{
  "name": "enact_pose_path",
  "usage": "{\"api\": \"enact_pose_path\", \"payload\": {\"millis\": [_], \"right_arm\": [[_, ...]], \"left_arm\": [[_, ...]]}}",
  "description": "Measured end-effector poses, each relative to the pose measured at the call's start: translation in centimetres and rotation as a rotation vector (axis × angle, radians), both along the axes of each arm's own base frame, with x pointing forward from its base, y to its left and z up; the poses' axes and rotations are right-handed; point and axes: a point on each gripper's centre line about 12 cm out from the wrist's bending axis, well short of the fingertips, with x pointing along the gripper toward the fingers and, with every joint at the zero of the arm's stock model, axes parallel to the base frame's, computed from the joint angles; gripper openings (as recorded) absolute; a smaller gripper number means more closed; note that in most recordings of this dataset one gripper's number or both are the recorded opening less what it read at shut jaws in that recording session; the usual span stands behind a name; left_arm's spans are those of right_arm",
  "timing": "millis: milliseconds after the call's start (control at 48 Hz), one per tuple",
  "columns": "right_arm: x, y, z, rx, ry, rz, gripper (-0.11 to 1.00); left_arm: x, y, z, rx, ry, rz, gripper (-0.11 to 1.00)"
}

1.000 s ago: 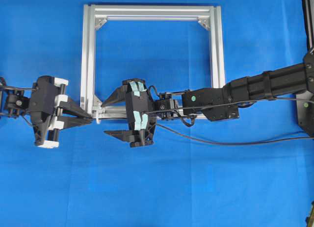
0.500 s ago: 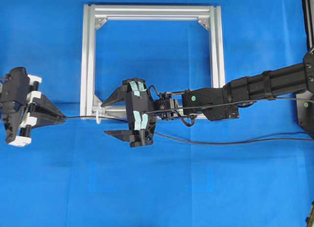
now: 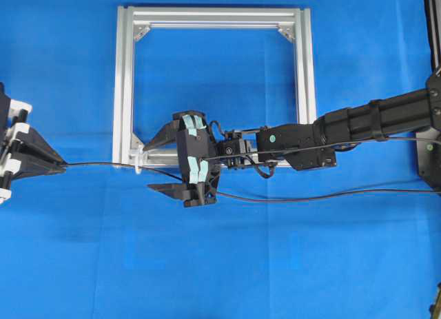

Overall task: Insert the wire through the string loop located on the left side.
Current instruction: 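Pull the cable left through the loop with the left gripper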

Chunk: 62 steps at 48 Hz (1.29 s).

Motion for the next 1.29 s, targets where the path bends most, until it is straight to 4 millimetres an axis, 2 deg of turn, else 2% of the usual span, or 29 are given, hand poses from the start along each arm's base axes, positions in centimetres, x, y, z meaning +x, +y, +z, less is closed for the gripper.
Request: {"api": "enact_pose_path", "payload": {"millis": [916, 1000, 1104, 1187, 1229, 1291], "right_arm": [[-0.12, 0.15, -0.06, 0.001, -0.006, 0.003, 0.92], [-0.12, 0.15, -0.06, 0.001, -0.006, 0.003, 0.92], [-0.12, 0.15, -0.06, 0.001, -0.006, 0.003, 0.92], [-0.12, 0.15, -0.06, 0.001, -0.006, 0.003, 0.92], [-0.12, 0.23, -0.06, 0.001, -0.006, 0.005, 0.92], [-0.12, 0.15, -0.06, 0.001, -0.006, 0.003, 0.92]], "left_arm": [[-0.09, -0.03, -0.31, -0.003, 0.03, 0.002, 0.09], [-0.09, 0.0, -0.31, -0.004, 0.031, 0.004, 0.26], [-0.15, -0.02, -0.39, -0.026, 0.04, 0.018, 0.6], [-0.15, -0.03, -0.4, -0.041, 0.048, 0.028, 0.82], [-0.21, -0.02, -0.48, -0.043, 0.053, 0.03, 0.86], [-0.28, -0.01, -0.56, -0.043, 0.058, 0.03, 0.83]]}}
